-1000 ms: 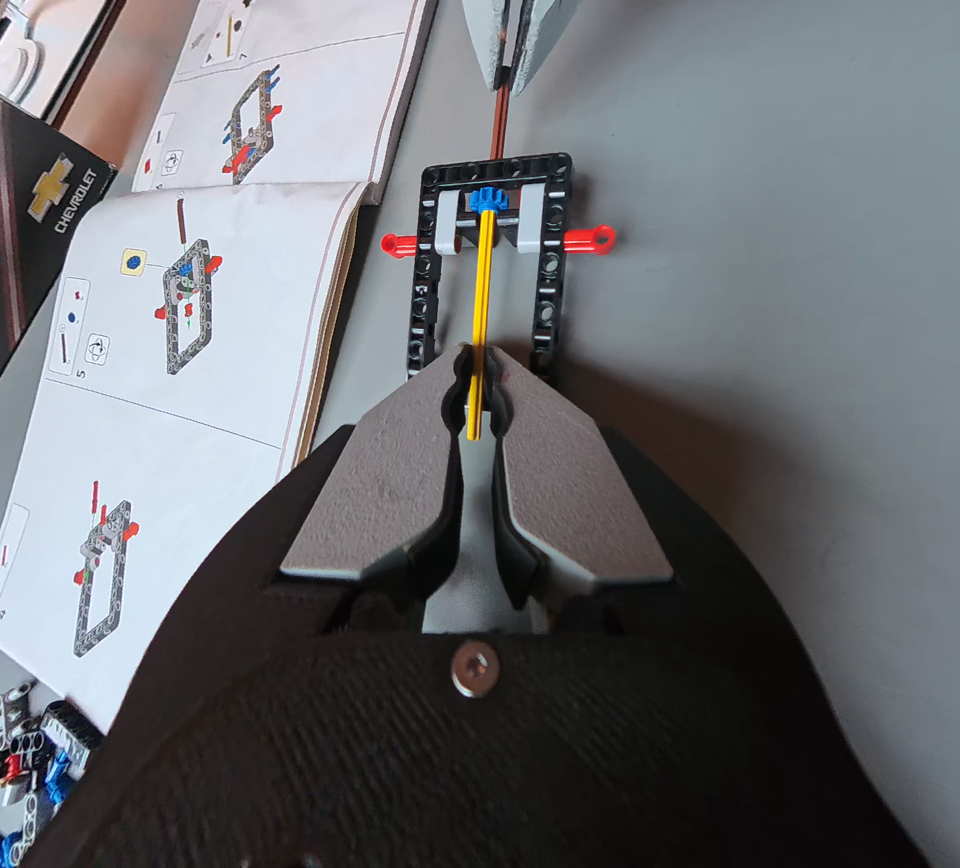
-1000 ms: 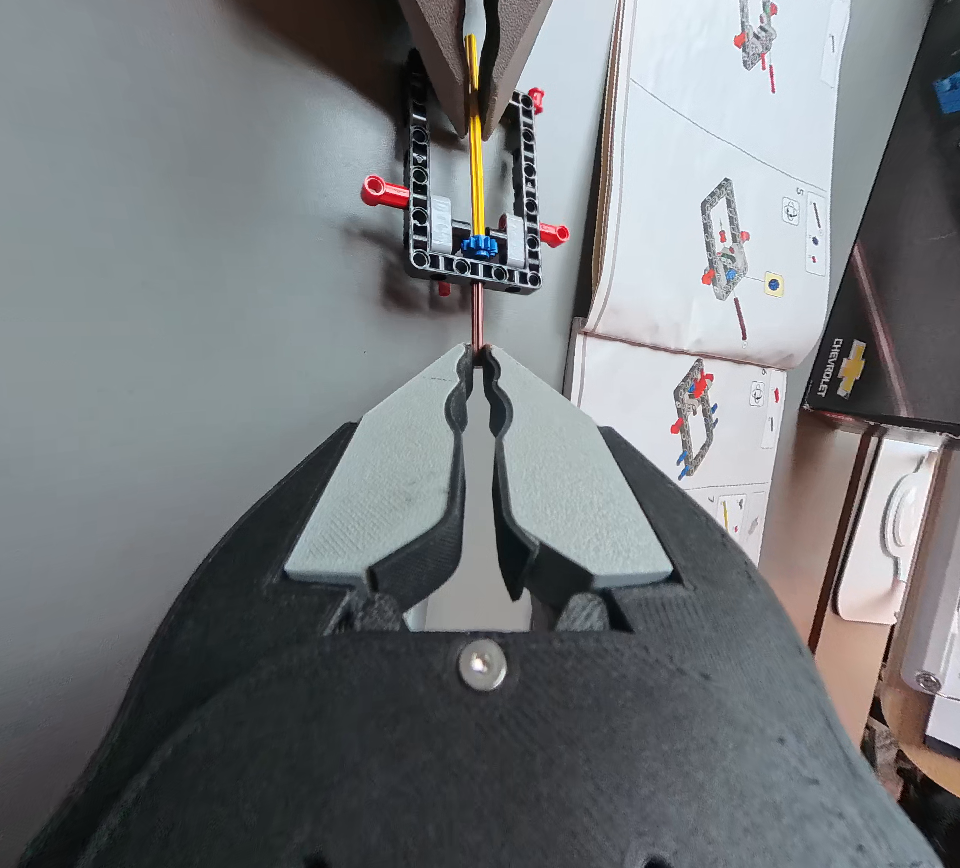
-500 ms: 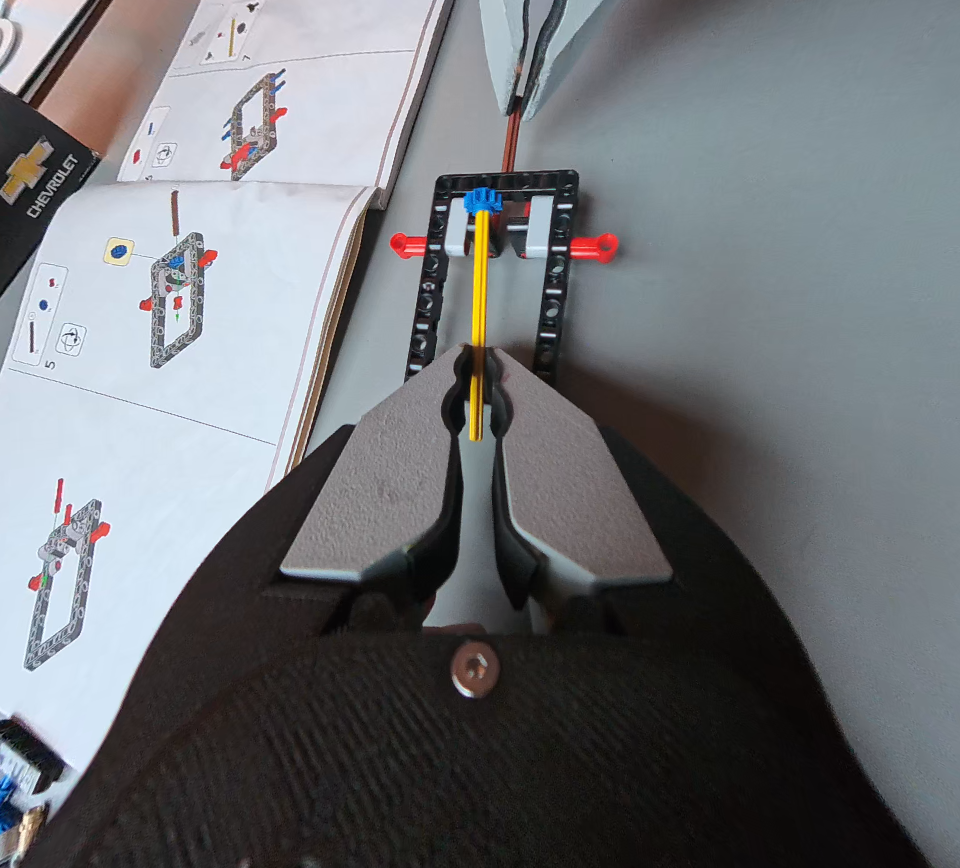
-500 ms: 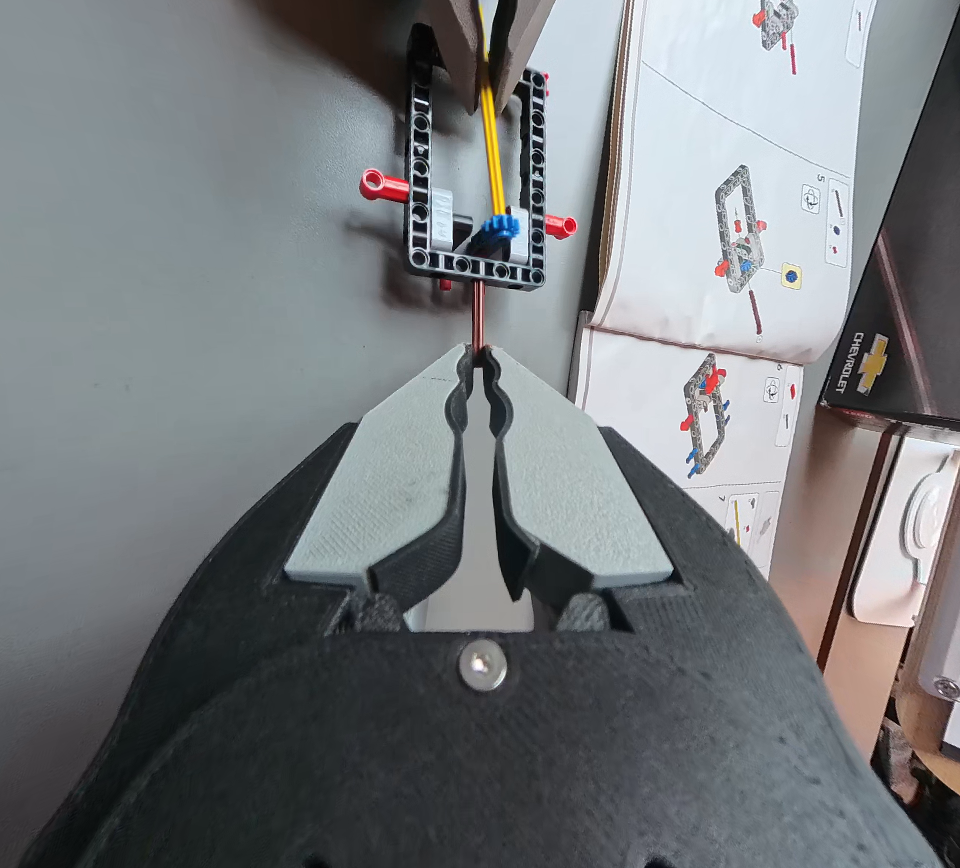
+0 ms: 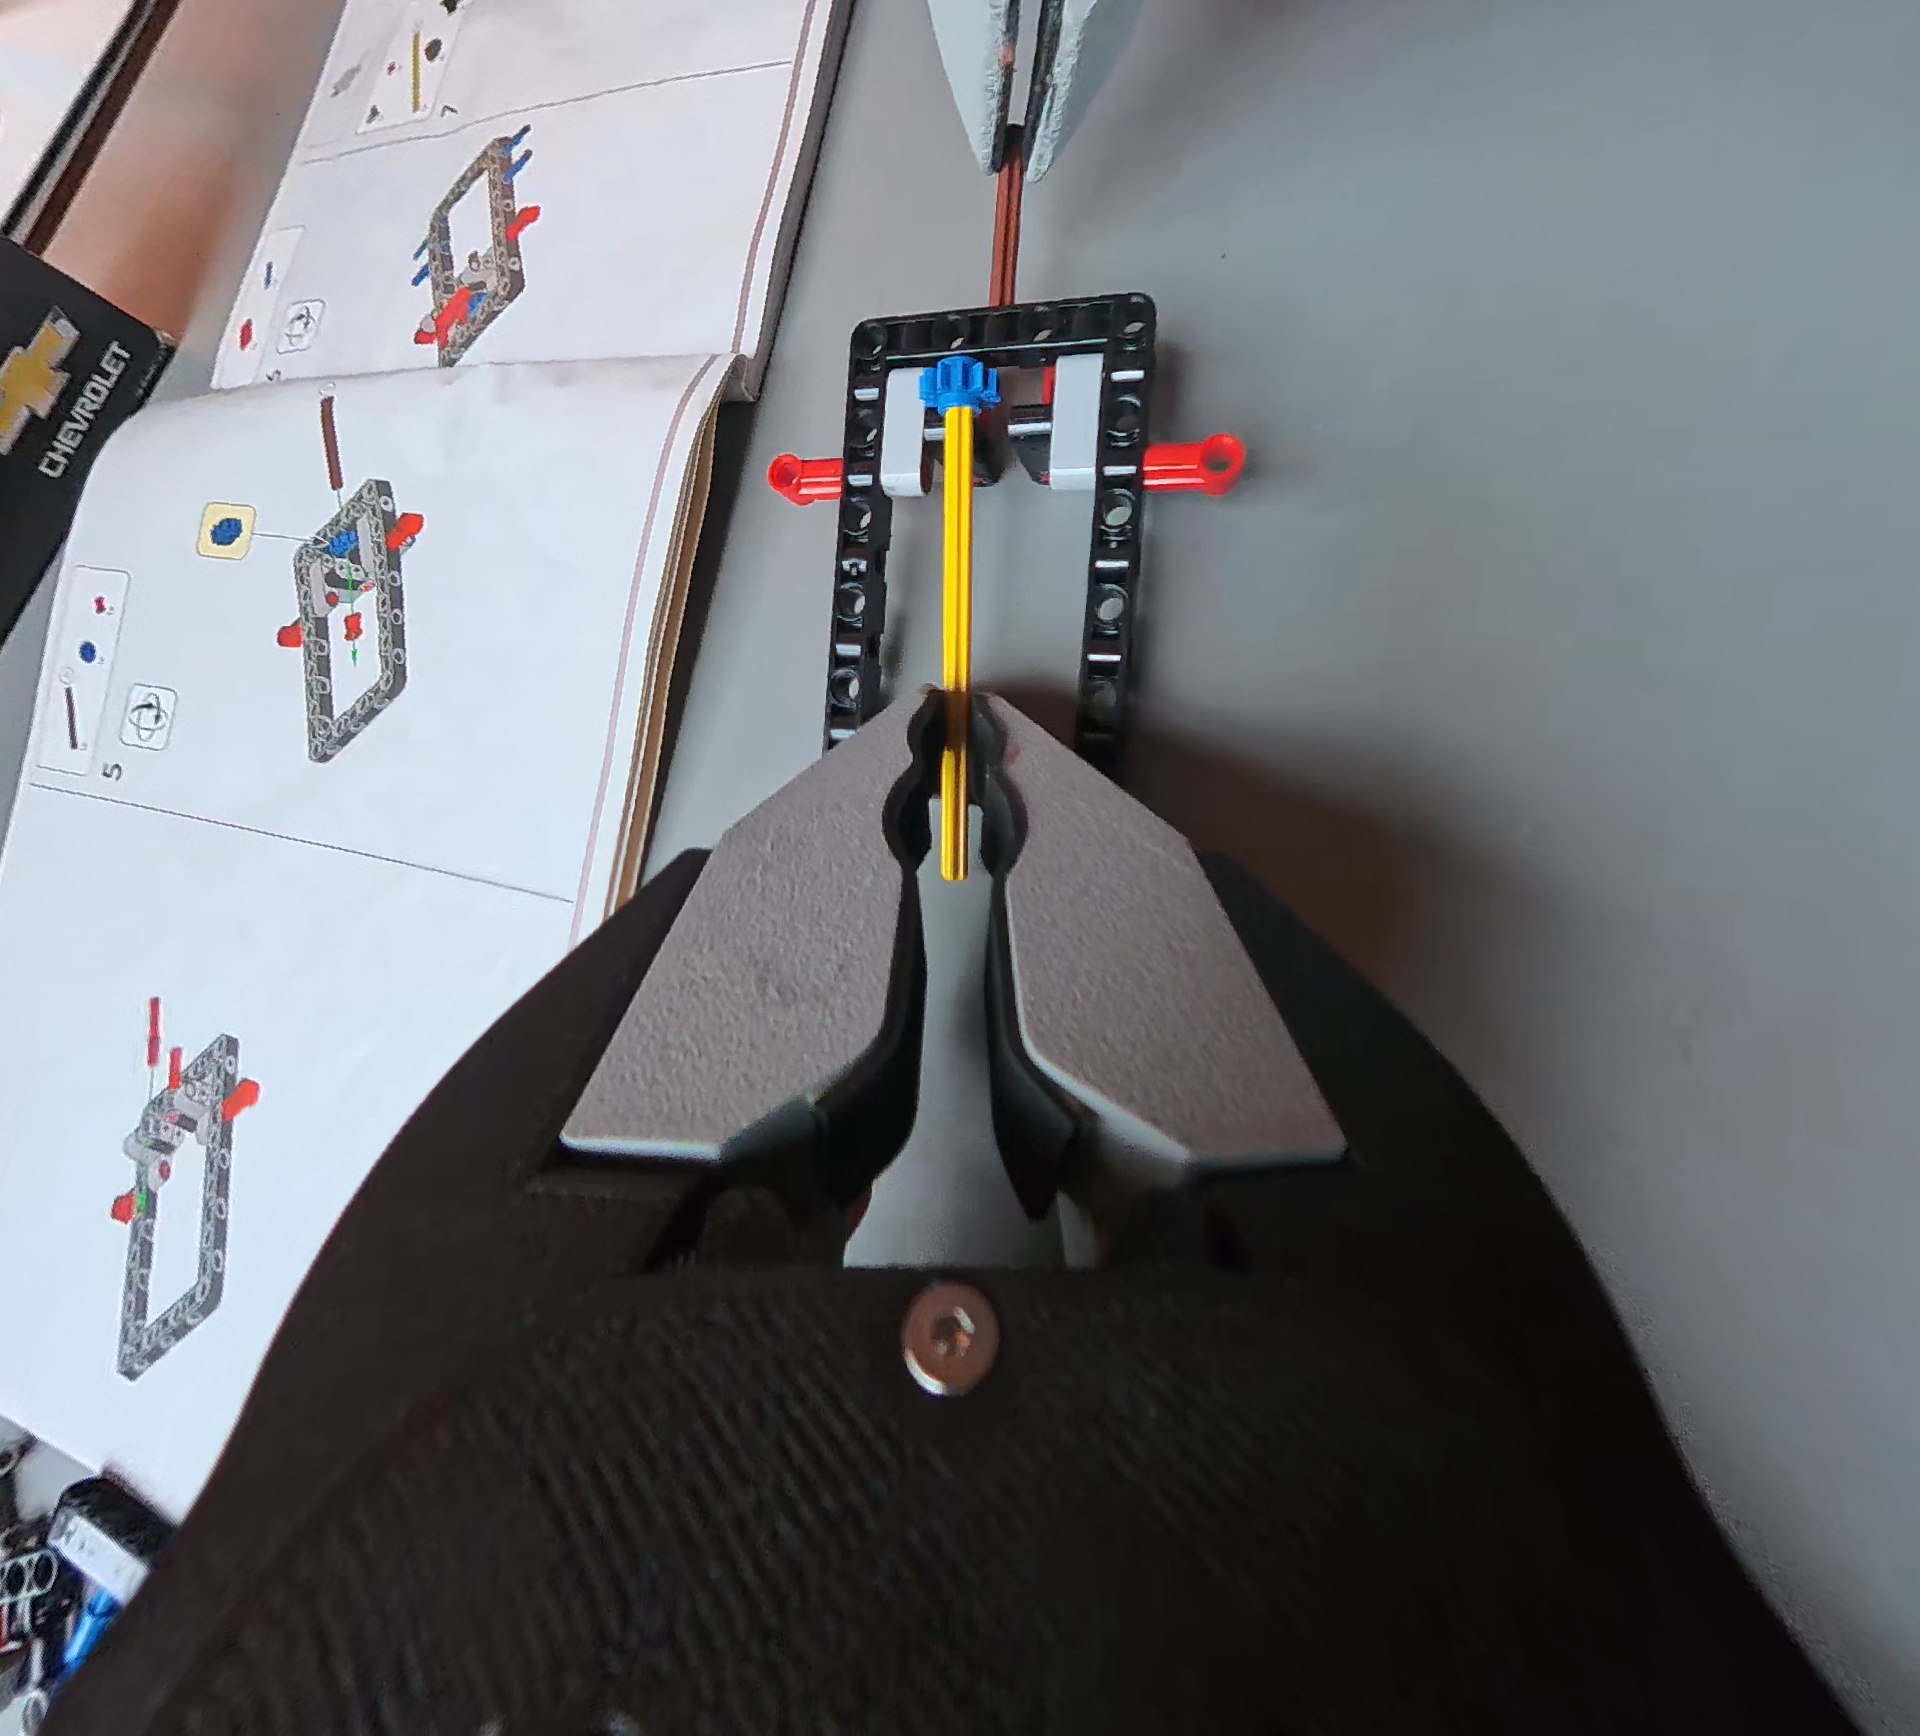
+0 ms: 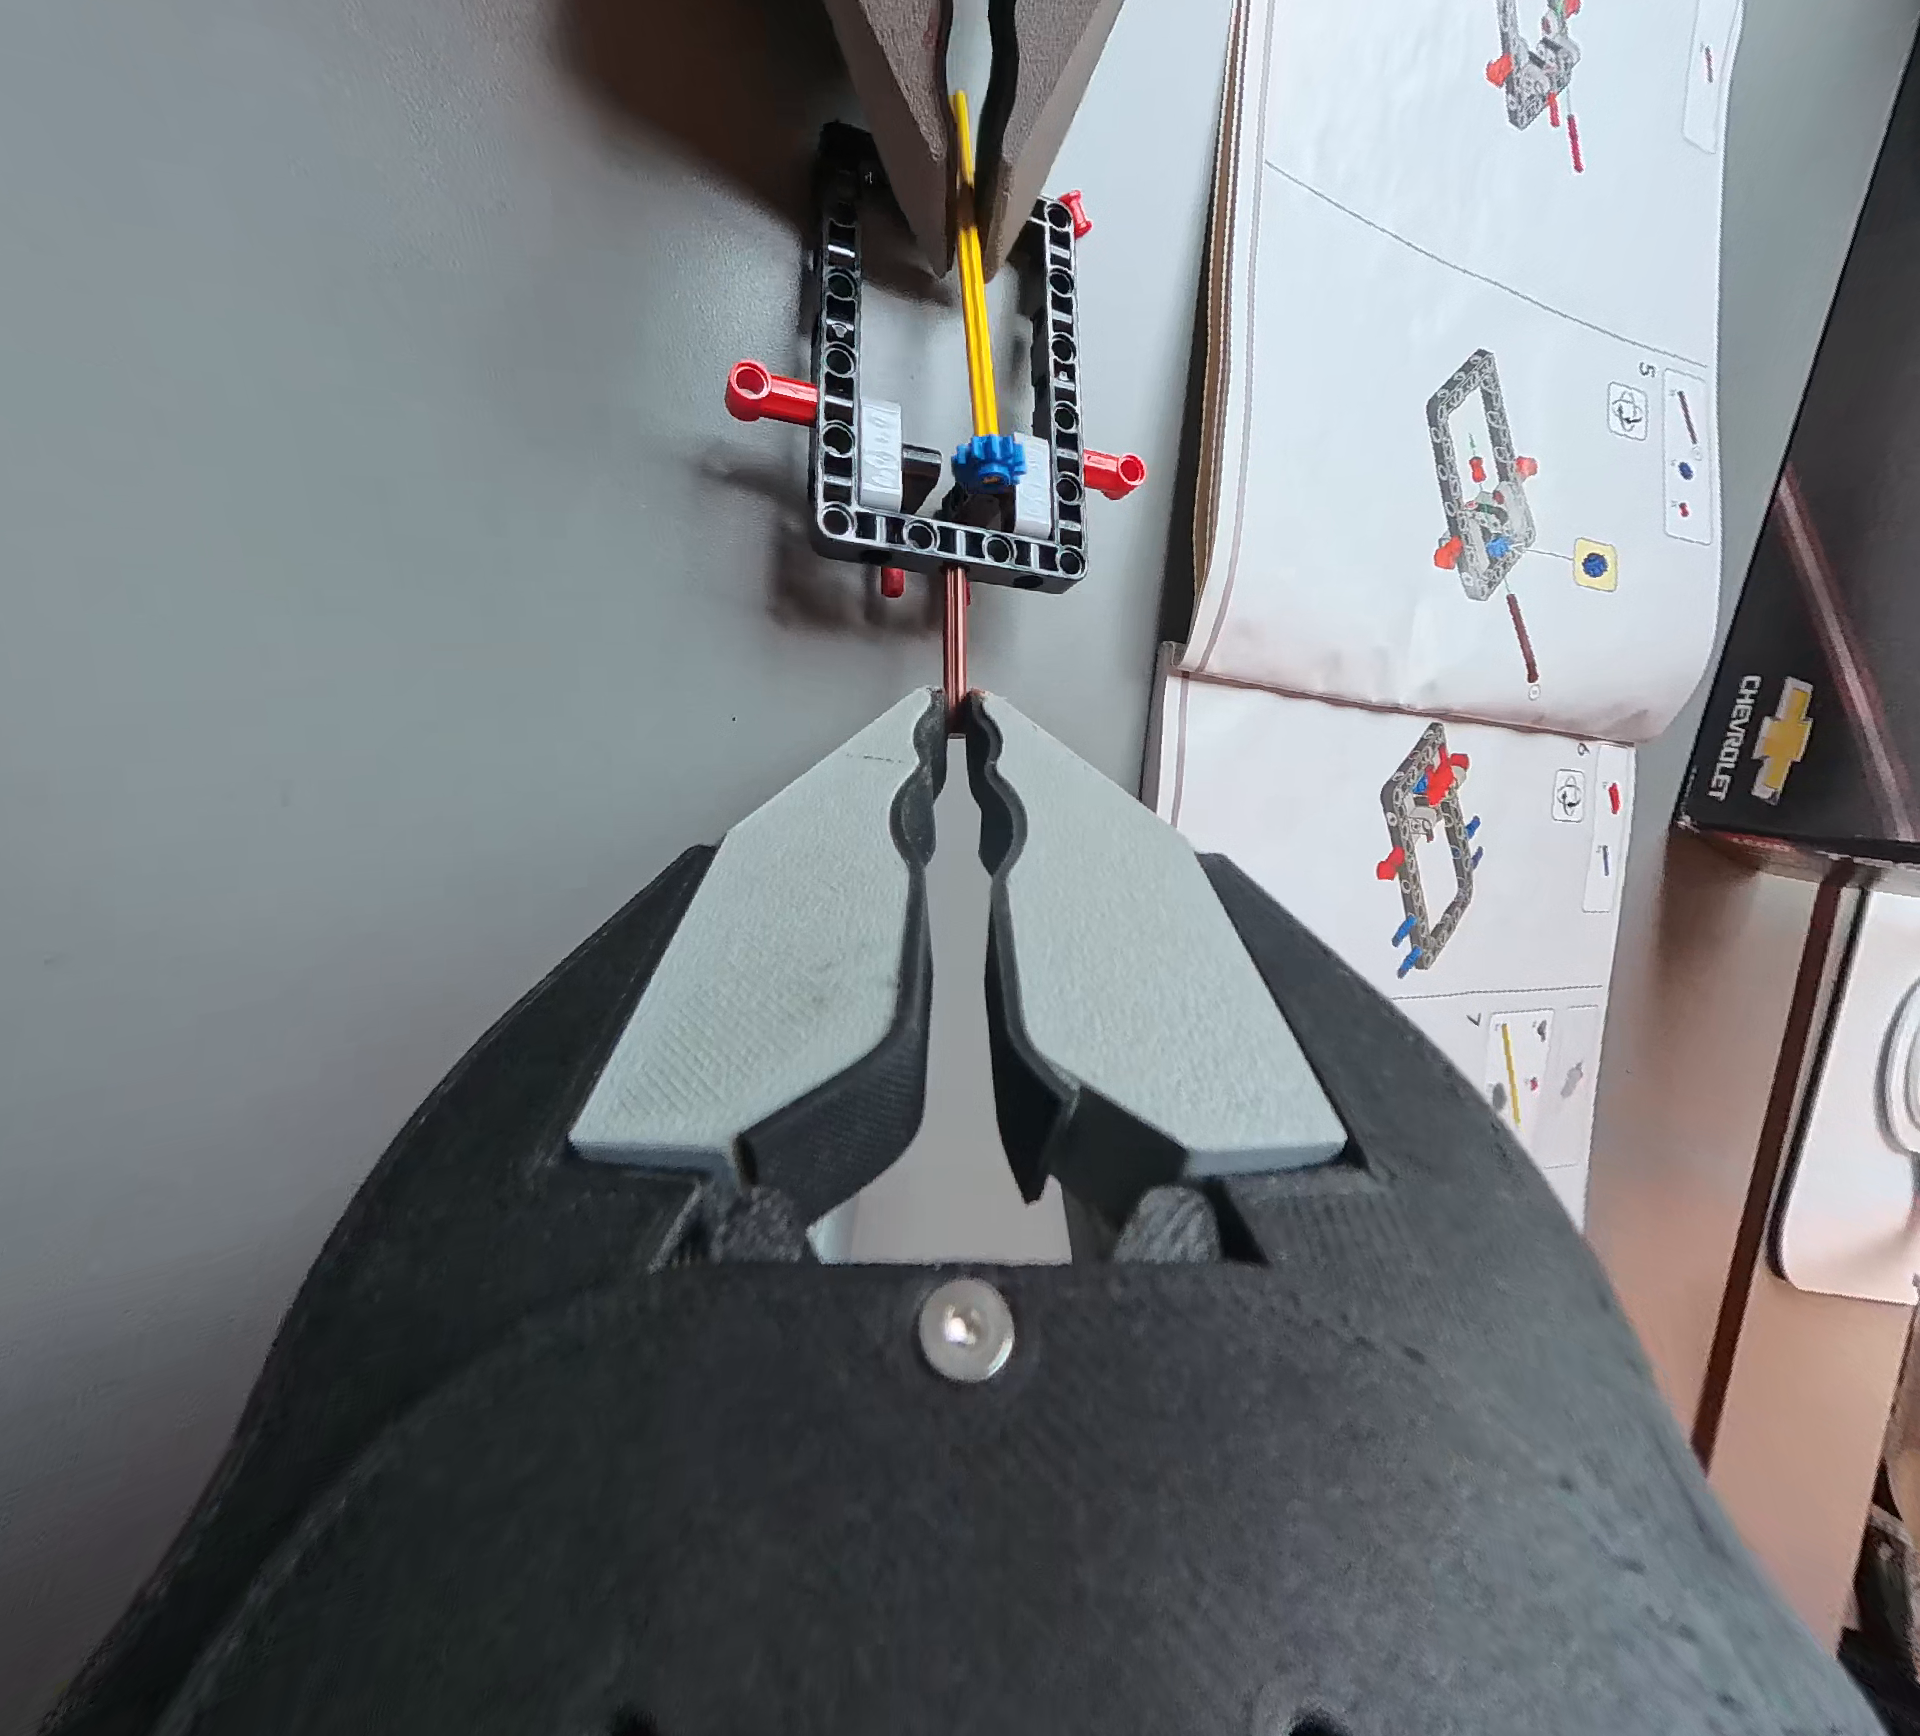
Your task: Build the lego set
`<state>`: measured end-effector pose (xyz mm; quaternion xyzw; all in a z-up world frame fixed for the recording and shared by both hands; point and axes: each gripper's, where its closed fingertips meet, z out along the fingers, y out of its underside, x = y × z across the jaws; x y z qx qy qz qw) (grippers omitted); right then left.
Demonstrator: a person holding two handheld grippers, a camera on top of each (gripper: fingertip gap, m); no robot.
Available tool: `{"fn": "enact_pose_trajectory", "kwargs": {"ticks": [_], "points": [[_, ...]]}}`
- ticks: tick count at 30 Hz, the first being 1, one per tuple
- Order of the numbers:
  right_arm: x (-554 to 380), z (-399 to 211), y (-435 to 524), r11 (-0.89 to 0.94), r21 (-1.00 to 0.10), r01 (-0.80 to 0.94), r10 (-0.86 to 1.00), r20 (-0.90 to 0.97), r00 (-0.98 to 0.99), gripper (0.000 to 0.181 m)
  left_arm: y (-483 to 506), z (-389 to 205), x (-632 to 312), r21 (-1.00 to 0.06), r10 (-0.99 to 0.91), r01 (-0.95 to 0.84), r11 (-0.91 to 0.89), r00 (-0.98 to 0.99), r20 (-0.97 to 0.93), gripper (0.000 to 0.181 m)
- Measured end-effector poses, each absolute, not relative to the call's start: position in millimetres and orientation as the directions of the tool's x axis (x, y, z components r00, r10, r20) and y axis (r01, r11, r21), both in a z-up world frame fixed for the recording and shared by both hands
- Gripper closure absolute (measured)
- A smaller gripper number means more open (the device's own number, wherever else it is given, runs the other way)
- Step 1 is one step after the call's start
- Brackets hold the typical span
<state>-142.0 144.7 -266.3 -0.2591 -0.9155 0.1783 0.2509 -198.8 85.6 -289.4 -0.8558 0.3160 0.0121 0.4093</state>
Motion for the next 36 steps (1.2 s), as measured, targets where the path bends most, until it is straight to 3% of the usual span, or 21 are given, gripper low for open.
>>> {"fn": "enact_pose_trajectory", "kwargs": {"ticks": [12,16,29,36], "points": [[-137.3,-269.5,142.9,0.779,-0.454,0.432,0.584,0.275,-0.764,0.181,83.7,-290.2,-194.6,-0.514,-0.641,-0.658,-0.550,0.727,-0.246,0.179],[-136.7,-266.3,143.1,0.770,-0.466,0.436,0.593,0.267,-0.760,0.181,83.8,-293.1,-194.3,-0.501,-0.641,-0.643,-0.579,0.739,-0.208,0.179],[-136.4,-266.6,143.1,0.733,-0.509,0.452,0.617,0.216,-0.757,0.181,86.3,-292.1,-191.3,-0.663,-0.607,-0.529,-0.530,0.782,-0.139,0.180],[-139.7,-266.8,140.8,0.740,-0.497,0.453,0.611,0.214,-0.762,0.181,82.7,-291.4,-195.1,-0.676,-0.613,-0.544,-0.497,0.772,-0.170,0.180]]}}
